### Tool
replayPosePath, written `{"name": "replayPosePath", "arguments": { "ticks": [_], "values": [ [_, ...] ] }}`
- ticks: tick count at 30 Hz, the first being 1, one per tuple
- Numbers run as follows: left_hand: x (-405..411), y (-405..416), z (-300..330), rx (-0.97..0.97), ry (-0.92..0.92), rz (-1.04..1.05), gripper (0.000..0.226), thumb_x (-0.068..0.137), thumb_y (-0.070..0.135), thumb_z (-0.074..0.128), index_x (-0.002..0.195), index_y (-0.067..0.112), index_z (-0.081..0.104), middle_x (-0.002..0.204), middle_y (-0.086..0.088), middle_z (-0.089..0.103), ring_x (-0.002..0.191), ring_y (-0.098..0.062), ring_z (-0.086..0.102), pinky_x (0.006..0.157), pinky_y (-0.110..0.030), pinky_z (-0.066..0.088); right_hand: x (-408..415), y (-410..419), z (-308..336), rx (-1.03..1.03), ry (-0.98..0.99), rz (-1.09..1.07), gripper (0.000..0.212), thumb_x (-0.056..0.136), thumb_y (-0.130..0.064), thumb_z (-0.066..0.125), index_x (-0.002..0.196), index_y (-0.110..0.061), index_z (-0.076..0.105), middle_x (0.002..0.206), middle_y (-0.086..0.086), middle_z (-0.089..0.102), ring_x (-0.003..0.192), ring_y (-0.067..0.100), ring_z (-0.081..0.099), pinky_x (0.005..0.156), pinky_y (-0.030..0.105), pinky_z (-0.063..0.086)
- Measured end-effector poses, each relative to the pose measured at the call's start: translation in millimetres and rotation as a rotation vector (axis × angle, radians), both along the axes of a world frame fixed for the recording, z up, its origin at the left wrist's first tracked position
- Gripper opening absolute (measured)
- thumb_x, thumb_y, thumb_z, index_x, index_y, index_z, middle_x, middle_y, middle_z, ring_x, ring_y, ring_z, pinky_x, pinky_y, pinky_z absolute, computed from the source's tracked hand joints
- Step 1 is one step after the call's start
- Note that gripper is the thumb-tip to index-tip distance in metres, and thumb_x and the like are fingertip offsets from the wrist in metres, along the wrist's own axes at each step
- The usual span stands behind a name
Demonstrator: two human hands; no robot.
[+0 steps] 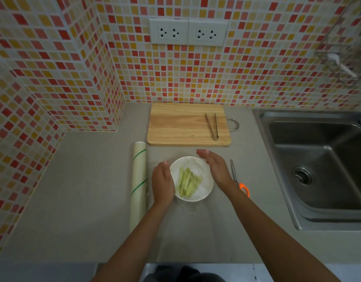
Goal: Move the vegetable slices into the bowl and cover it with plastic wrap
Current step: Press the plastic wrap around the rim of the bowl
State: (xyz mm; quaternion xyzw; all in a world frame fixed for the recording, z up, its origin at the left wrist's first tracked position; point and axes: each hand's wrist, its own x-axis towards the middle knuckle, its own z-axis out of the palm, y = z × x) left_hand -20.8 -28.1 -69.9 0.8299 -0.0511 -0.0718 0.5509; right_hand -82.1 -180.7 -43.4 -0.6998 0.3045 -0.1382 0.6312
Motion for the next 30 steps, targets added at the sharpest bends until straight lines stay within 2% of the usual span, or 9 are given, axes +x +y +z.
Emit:
{"name": "replayPosePath", "arguments": {
  "ticks": [4,7,11,17,19,22,26,28,30],
  "values": [
    [-5,-3,-13,0.015,0.081,0.020,0.043,0.103,0.028,0.030,0.089,0.000,0.059,0.094,-0.020,0.062,0.090,-0.031,0.058,0.086,-0.043,0.047,-1,5,-10,0.047,0.035,0.069,0.039,0.102,-0.028,0.037,0.115,-0.009,0.069,0.114,0.004,0.067,0.104,0.012,0.061,0.083,0.013,0.046],
    [-5,-6,-17,-0.025,0.159,0.083,0.045,0.102,0.035,0.030,0.091,0.003,0.059,0.098,-0.017,0.063,0.092,-0.028,0.059,0.085,-0.036,0.045,-5,8,-13,0.093,0.024,0.014,0.038,0.102,-0.028,0.039,0.115,-0.009,0.069,0.111,0.004,0.068,0.099,0.010,0.063,0.085,0.019,0.048],
    [1,-8,-15,-0.049,0.140,0.063,0.048,0.102,0.035,0.031,0.092,0.001,0.064,0.094,-0.015,0.066,0.089,-0.028,0.061,0.079,-0.031,0.043,-8,7,-14,0.193,0.030,-0.033,0.036,0.100,-0.032,0.043,0.107,-0.010,0.071,0.105,0.006,0.073,0.094,0.015,0.068,0.082,0.025,0.053],
    [19,-5,-14,0.043,0.033,-0.086,0.052,0.101,0.038,0.034,0.091,0.004,0.071,0.089,-0.012,0.072,0.083,-0.024,0.064,0.074,-0.030,0.046,-9,-2,-15,0.175,0.171,-0.043,0.042,0.097,-0.041,0.045,0.083,-0.016,0.076,0.073,-0.003,0.073,0.062,0.003,0.068,0.051,0.010,0.049],
    [26,-3,-11,0.094,-0.016,-0.142,0.052,0.101,0.041,0.033,0.088,0.010,0.073,0.085,-0.007,0.073,0.078,-0.019,0.063,0.071,-0.027,0.044,-8,-6,-16,0.074,0.194,-0.057,0.046,0.098,-0.039,0.043,0.086,-0.009,0.076,0.078,0.004,0.072,0.066,0.007,0.067,0.058,0.014,0.050],
    [32,-1,-5,0.104,-0.082,-0.154,0.054,0.100,0.045,0.033,0.087,0.011,0.072,0.084,-0.003,0.073,0.080,-0.019,0.066,0.073,-0.032,0.050,-9,-12,-12,-0.038,0.075,-0.197,0.041,0.100,-0.029,0.042,0.096,-0.001,0.072,0.094,0.011,0.070,0.084,0.017,0.063,0.071,0.016,0.046],
    [21,-4,0,-0.049,-0.005,0.011,0.053,0.100,0.044,0.032,0.091,0.012,0.073,0.089,-0.002,0.075,0.082,-0.015,0.067,0.075,-0.027,0.050,-9,-13,-4,0.084,0.034,-0.130,0.044,0.102,-0.031,0.036,0.110,-0.002,0.068,0.104,0.012,0.069,0.092,0.019,0.065,0.078,0.021,0.048],
    [9,-7,-2,-0.114,0.081,0.030,0.051,0.101,0.041,0.031,0.094,0.016,0.075,0.090,0.001,0.074,0.084,-0.012,0.065,0.073,-0.021,0.046,-8,-7,-6,0.173,0.069,-0.053,0.047,0.102,-0.037,0.034,0.114,-0.006,0.067,0.110,0.010,0.069,0.099,0.020,0.065,0.088,0.028,0.049],
    [1,-11,-3,-0.205,0.181,0.029,0.049,0.102,0.040,0.032,0.101,0.016,0.074,0.097,0.001,0.073,0.093,-0.014,0.066,0.080,-0.023,0.047,-9,2,-11,0.235,0.077,-0.005,0.046,0.101,-0.039,0.035,0.113,-0.010,0.069,0.111,0.009,0.071,0.102,0.020,0.067,0.091,0.034,0.050]
  ]
}}
